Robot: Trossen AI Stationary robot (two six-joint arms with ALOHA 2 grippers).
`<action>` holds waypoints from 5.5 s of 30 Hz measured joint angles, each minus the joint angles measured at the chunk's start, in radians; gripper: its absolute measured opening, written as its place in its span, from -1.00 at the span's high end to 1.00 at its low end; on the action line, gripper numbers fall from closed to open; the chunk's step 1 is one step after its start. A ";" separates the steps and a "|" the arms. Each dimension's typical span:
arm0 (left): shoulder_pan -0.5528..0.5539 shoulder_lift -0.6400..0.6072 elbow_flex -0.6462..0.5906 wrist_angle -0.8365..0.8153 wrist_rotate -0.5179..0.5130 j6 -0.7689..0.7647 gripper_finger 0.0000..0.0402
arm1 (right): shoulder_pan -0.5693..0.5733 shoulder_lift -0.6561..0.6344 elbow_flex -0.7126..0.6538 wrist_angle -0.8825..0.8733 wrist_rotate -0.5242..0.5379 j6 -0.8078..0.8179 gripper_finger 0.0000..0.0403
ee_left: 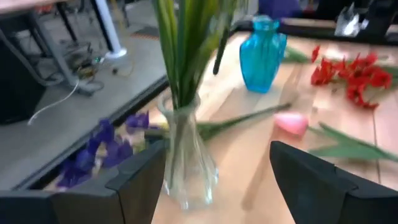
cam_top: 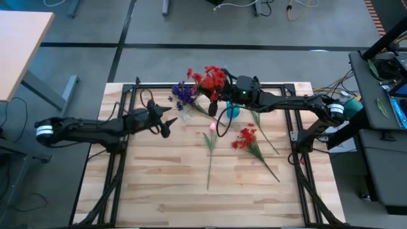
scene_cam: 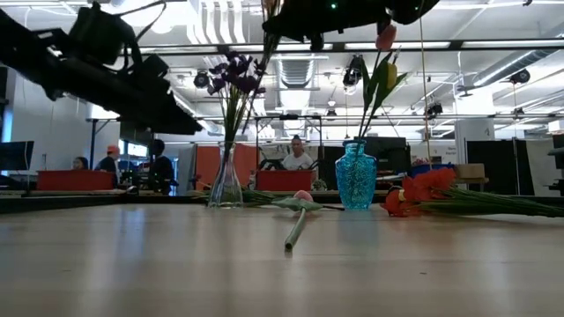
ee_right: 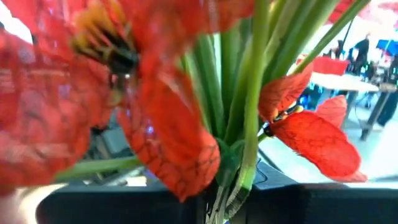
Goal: Sort flowers into vase by color
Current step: Put the bottom red flowers into the transparent vase
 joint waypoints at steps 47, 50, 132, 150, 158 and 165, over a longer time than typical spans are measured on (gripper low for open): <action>0.230 0.714 0.090 0.708 0.230 0.009 0.42 | -0.018 0.064 0.011 0.050 -0.060 -0.034 0.91; 0.230 0.714 0.090 0.708 0.230 0.009 0.49 | -0.018 0.074 0.018 0.064 -0.058 -0.037 0.91; 0.229 0.714 0.089 0.690 0.230 0.003 0.45 | -0.018 0.197 0.242 -0.255 0.030 0.016 0.91; 0.228 0.714 0.089 0.686 0.290 0.012 0.45 | -0.019 0.299 0.242 -0.199 0.029 0.023 0.92; 0.228 0.714 0.089 0.685 0.290 0.012 0.45 | -0.019 0.360 0.259 -0.187 0.029 0.021 0.92; 0.228 0.714 0.089 0.684 0.287 0.012 0.45 | -0.019 0.400 0.261 -0.156 0.029 0.026 0.92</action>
